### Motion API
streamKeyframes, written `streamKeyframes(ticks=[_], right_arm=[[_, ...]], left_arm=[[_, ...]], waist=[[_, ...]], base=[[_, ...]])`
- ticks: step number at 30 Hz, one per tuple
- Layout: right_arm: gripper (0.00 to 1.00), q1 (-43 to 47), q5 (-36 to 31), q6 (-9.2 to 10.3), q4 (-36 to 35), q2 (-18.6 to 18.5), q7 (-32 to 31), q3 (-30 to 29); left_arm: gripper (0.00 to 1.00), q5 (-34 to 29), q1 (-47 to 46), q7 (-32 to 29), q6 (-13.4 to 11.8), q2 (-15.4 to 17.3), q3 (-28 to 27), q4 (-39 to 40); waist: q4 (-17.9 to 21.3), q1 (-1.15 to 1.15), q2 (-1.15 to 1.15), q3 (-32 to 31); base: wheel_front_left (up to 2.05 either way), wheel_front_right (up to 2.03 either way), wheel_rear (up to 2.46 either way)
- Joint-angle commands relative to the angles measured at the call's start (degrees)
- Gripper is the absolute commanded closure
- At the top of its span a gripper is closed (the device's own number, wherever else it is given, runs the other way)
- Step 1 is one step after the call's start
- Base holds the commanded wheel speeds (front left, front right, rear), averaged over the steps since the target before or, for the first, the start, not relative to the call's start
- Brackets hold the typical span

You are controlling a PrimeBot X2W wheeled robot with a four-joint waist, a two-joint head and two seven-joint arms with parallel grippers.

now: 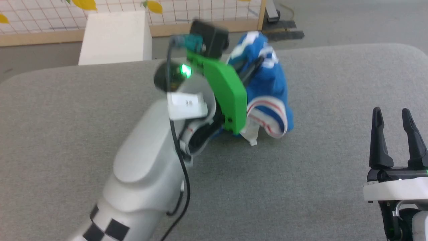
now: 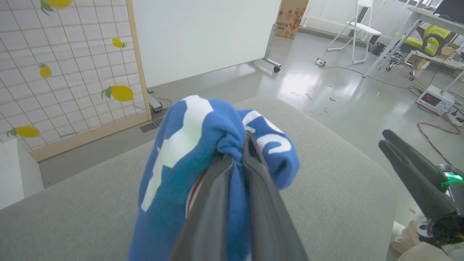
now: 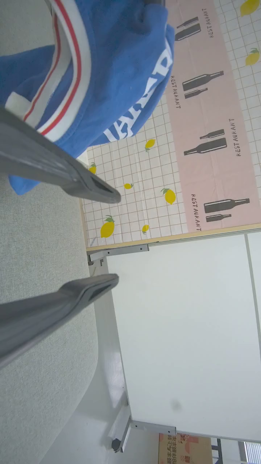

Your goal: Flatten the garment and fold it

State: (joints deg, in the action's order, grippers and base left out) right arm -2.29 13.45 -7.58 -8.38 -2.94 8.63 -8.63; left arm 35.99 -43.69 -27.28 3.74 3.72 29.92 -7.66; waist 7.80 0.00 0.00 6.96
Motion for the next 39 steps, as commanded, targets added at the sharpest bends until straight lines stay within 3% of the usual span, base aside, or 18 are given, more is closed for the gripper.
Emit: streamKeyframes(ticks=[1, 9, 13, 14, 15, 17, 18, 26, 30, 33, 39], right_arm=[[0.00, -0.30, 0.46, 0.09, 0.00, 0.06, 0.52, 0.27], [0.00, -2.81, 1.43, 0.09, 1.20, 0.06, 1.71, 2.31], [0.00, -3.37, 1.53, 0.09, 2.02, 0.06, 2.17, 2.25], [0.00, -3.46, 1.49, 0.09, 2.25, 0.06, 2.28, 2.04], [0.00, -3.50, 1.45, 0.09, 2.39, 0.06, 2.36, 1.84], [0.00, -3.53, 1.28, 0.09, 2.61, 0.06, 2.42, 1.46], [0.00, -3.60, 1.15, 0.09, 2.65, 0.06, 2.38, 1.35], [0.00, -2.89, 0.38, 0.09, 2.23, 0.06, 1.50, 0.54], [0.00, -1.73, 0.30, 0.09, 1.58, 0.06, 0.84, 0.02], [0.00, -0.89, 0.29, 0.09, 1.10, 0.06, 0.43, -0.37], [0.00, 0.75, 0.41, 0.09, -0.17, 0.06, -0.24, -0.87]], left_arm=[[1.00, 0.49, 1.98, 1.46, -0.89, -0.21, 0.39, -1.48], [1.00, -4.19, 5.22, 7.24, -5.05, 1.10, 1.87, -17.57], [1.00, -4.33, 5.28, 7.39, -5.80, 1.50, 1.87, -24.65], [0.89, -4.08, 5.24, 7.24, -5.47, 1.32, 2.12, -25.90], [0.69, -3.63, 5.21, 7.31, -5.13, 1.11, 2.13, -26.65], [0.50, -3.00, 4.80, 8.16, -4.56, 0.69, 2.18, -27.75], [0.00, -2.78, 4.44, 9.02, -4.30, 0.49, 2.17, -28.04], [0.00, -1.66, 2.78, 15.14, -2.76, -0.29, 2.33, -25.27], [0.00, -1.67, 4.69, 17.36, -3.28, 0.98, 1.65, -20.67], [0.00, -1.73, 7.59, 19.30, -4.77, 2.76, 0.45, -15.85], [0.00, -2.58, 17.00, 27.67, -10.18, 6.81, -4.35, -3.72]], waist=[[1.18, 0.00, 0.00, 1.86], [2.78, 0.00, 0.00, 6.06], [2.75, 0.00, 0.00, 7.41], [2.56, 0.00, 0.00, 7.59], [2.33, 0.00, 0.00, 7.66], [1.68, 0.00, 0.00, 7.61], [1.27, 0.00, 0.00, 7.41], [-2.40, 0.00, 0.00, 3.68], [-4.11, 0.00, 0.00, 1.61], [-5.19, 0.00, 0.00, 0.46], [-6.82, 0.00, 0.00, -0.72]], base=[[0.00, 0.00, 0.00], [0.00, 0.00, 0.00], [0.00, 0.00, 0.00], [0.00, 0.00, 0.00], [0.00, 0.00, 0.00], [0.00, 0.00, 0.00], [0.00, 0.00, 0.00], [0.00, 0.00, 0.00], [0.00, 0.00, 0.00], [0.00, 0.00, 0.00], [0.00, 0.00, 0.00]])
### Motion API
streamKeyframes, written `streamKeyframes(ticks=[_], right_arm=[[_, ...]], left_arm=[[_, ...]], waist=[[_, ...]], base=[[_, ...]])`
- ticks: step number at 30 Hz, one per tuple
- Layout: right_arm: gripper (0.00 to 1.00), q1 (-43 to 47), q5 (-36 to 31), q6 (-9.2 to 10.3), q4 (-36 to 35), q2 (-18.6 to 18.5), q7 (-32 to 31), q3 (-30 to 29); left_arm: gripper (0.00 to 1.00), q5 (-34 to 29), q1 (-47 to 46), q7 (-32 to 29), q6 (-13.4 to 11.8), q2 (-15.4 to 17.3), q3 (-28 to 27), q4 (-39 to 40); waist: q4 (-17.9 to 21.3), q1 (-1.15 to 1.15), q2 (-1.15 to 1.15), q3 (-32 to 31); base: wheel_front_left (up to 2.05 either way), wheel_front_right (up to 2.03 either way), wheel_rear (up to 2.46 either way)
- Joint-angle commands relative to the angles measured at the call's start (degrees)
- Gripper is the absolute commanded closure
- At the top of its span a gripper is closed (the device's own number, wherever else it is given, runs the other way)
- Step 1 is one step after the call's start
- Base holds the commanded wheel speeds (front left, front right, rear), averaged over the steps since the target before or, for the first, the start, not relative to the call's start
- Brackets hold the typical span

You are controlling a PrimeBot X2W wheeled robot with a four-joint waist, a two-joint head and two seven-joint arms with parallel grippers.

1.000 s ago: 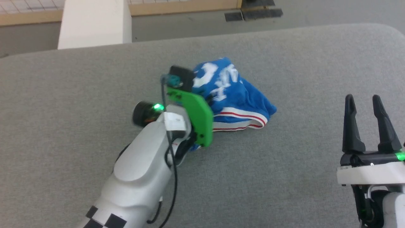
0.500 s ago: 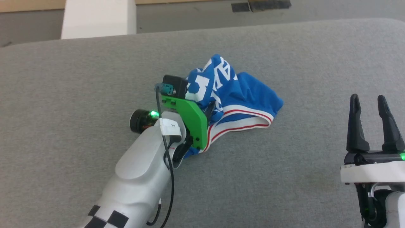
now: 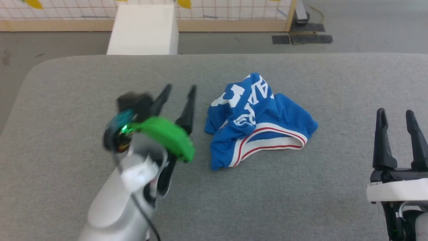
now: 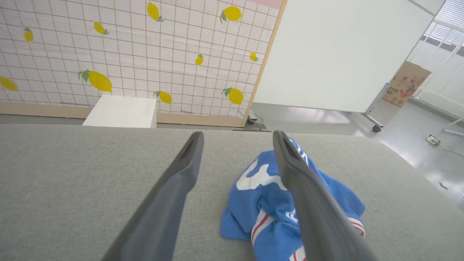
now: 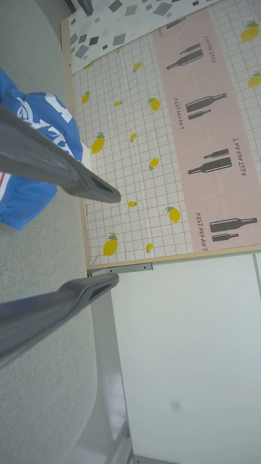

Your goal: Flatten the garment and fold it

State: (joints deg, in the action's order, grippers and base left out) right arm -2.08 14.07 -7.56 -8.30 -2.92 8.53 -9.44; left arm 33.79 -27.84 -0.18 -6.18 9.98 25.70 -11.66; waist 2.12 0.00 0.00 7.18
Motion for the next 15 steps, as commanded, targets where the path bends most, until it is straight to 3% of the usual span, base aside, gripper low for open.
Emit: streamKeyframes(ticks=[1, 7, 12, 15], right_arm=[[0.00, 0.85, -0.17, 0.08, -0.50, 0.04, -0.27, -0.16], [0.00, 2.79, 0.14, 0.08, -1.10, 0.04, -0.78, -0.48], [0.00, 4.25, 0.83, 0.08, -0.91, 0.04, -0.64, -0.49], [0.00, 5.12, 1.11, 0.08, -0.36, 0.04, -0.57, -0.07]], left_arm=[[0.00, -1.28, 2.89, 2.62, -0.78, 1.58, -0.58, 2.24], [0.00, -4.64, 12.49, 12.35, -3.28, 4.48, -2.64, 9.72], [0.00, -10.41, 19.58, 14.93, -6.25, 6.21, -4.08, 12.81], [0.00, -11.86, 24.43, 15.12, -8.06, 5.54, -5.74, 13.35]], waist=[[-1.39, 0.00, 0.00, -0.99], [-2.31, 0.00, 0.00, -1.10], [-2.44, 0.00, 0.00, -0.82], [-2.37, 0.00, 0.00, -0.67]], base=[[0.00, 0.00, 0.00], [0.00, 0.00, 0.00], [0.00, 0.00, 0.00], [0.00, 0.00, 0.00]])
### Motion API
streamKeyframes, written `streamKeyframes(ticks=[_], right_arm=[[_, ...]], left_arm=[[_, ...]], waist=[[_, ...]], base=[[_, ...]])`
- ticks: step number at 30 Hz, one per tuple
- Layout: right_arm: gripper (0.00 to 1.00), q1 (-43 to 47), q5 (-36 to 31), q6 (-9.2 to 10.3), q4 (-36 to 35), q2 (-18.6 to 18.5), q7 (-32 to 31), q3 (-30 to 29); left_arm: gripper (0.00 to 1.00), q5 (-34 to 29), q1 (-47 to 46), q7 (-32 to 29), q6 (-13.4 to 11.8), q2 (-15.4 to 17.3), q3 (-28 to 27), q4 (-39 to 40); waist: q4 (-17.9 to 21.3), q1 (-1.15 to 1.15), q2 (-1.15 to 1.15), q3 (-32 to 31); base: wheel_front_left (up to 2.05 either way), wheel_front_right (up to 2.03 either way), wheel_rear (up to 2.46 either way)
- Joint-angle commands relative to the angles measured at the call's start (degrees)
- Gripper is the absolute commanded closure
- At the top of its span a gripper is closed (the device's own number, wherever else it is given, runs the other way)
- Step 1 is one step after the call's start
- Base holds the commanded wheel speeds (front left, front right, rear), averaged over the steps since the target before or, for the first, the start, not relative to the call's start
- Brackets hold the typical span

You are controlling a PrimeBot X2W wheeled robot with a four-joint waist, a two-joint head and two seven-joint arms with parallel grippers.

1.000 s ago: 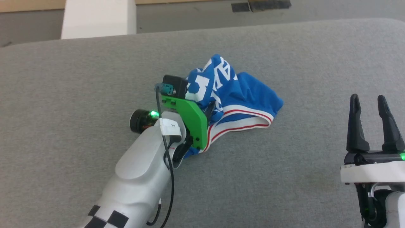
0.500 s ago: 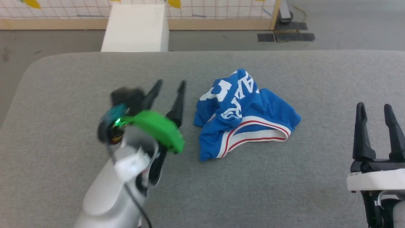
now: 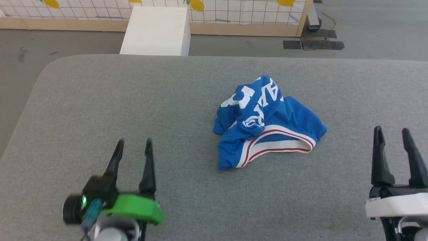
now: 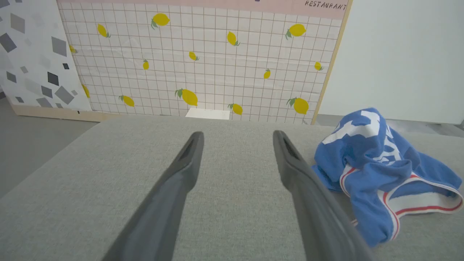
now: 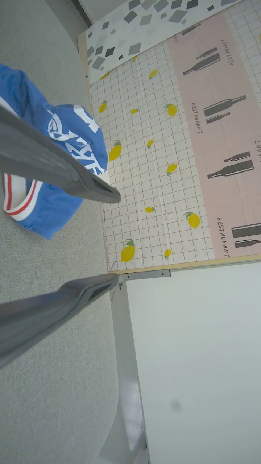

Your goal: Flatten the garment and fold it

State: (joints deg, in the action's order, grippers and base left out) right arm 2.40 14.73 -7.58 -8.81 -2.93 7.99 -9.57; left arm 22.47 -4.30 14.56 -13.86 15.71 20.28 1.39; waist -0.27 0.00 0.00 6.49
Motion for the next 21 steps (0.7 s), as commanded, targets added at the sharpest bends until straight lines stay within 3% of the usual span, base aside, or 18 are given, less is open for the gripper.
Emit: streamKeyframes(ticks=[1, 6, 14, 21], right_arm=[[0.00, 0.92, 0.59, 0.09, 0.47, 0.05, 0.09, 0.22], [0.00, 2.01, 1.14, 0.09, 2.39, 0.05, 0.73, 0.59], [0.00, 0.47, -0.95, 0.09, 3.67, 0.05, -0.74, 0.21], [0.00, -9.05, -3.60, 0.09, 2.53, -0.03, -16.20, 0.88]], left_arm=[[0.00, -0.14, 2.63, 0.39, -0.88, -1.09, -1.55, 0.61], [0.00, -0.86, 8.14, 0.42, -0.18, -4.09, -6.38, 2.20], [0.00, -4.29, 8.73, 0.43, 4.92, -7.70, -9.23, 2.35], [0.00, -6.44, 8.09, 0.43, 7.47, -9.95, -9.85, 1.70]], waist=[[0.05, 0.00, 0.00, 0.03], [-0.18, 0.00, 0.00, -0.04], [-1.96, 0.00, 0.00, -0.76], [-3.43, 0.00, 0.00, 0.68]], base=[[0.00, 0.00, 0.00], [0.00, 0.00, 0.00], [0.00, 0.00, 0.00], [0.00, 0.00, 0.00]])
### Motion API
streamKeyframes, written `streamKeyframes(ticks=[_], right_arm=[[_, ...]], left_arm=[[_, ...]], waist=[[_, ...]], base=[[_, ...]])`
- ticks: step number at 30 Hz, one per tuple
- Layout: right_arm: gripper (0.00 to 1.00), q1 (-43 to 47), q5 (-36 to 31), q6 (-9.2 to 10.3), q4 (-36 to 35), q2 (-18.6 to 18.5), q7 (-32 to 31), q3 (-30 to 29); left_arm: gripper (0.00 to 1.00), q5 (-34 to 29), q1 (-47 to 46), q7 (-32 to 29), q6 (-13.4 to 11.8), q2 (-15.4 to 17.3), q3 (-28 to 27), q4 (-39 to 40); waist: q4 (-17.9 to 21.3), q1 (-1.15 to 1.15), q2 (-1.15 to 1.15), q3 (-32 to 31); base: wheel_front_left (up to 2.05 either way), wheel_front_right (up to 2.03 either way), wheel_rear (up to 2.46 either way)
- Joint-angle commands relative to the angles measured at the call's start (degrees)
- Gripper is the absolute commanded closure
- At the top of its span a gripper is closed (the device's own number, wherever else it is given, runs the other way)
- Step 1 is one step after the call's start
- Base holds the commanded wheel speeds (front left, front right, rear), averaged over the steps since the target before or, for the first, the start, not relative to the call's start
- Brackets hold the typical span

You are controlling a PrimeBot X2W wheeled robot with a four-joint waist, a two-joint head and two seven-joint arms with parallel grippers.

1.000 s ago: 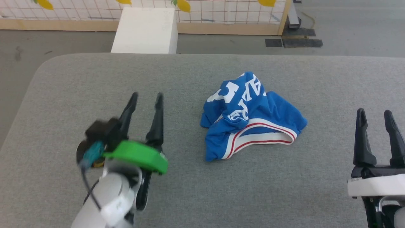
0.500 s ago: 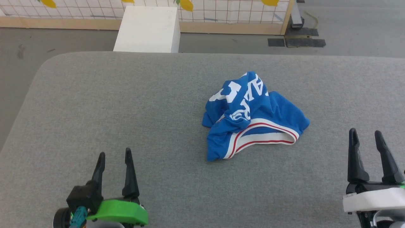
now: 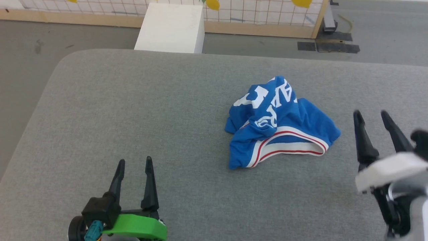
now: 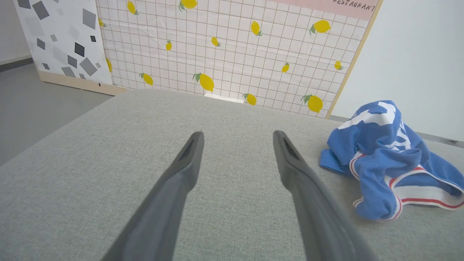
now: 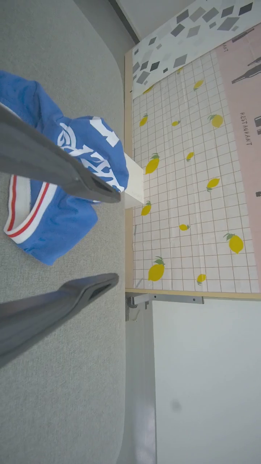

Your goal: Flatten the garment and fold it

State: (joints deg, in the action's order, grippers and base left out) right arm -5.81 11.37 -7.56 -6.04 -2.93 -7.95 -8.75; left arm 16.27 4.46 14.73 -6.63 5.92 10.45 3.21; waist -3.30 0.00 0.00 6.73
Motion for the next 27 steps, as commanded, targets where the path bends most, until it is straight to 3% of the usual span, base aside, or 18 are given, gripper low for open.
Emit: streamKeyframes(ticks=[1, 11, 17, 20, 27], right_arm=[[0.00, -2.15, -0.21, 0.08, -0.04, -0.29, -2.65, 0.16], [0.00, -12.64, 2.71, 0.08, 10.15, -7.40, -18.23, -0.35], [0.00, -17.20, 4.87, 0.08, 16.60, -12.85, -27.67, 3.03], [0.00, -18.79, 5.51, 0.08, 18.61, -15.71, -29.29, 5.54], [0.00, -19.26, 9.41, 0.08, 22.99, -17.52, -32.61, 10.81]], left_arm=[[0.00, -0.45, -0.81, 0.27, 0.49, -0.38, -0.03, -0.29], [0.00, -1.00, -3.37, 0.27, 2.95, -2.08, 0.96, -2.85], [0.00, -0.83, -5.53, 0.27, 3.64, -2.65, 1.59, -3.63], [0.00, -0.73, -6.76, 0.27, 3.81, -2.82, 2.02, -3.95], [0.00, -0.05, -8.62, 0.27, 3.80, -2.99, 2.30, -4.60]], waist=[[-0.68, 0.00, 0.00, 0.76], [-4.44, 0.00, 0.00, 5.02], [-6.90, 0.00, 0.00, 8.90], [-8.16, 0.00, 0.00, 10.72], [-9.65, 0.00, 0.00, 12.56]], base=[[0.00, 0.00, 0.00], [0.00, 0.00, 0.00], [0.00, 0.00, 0.00], [0.00, 0.00, 0.00], [0.00, 0.00, 0.00]])
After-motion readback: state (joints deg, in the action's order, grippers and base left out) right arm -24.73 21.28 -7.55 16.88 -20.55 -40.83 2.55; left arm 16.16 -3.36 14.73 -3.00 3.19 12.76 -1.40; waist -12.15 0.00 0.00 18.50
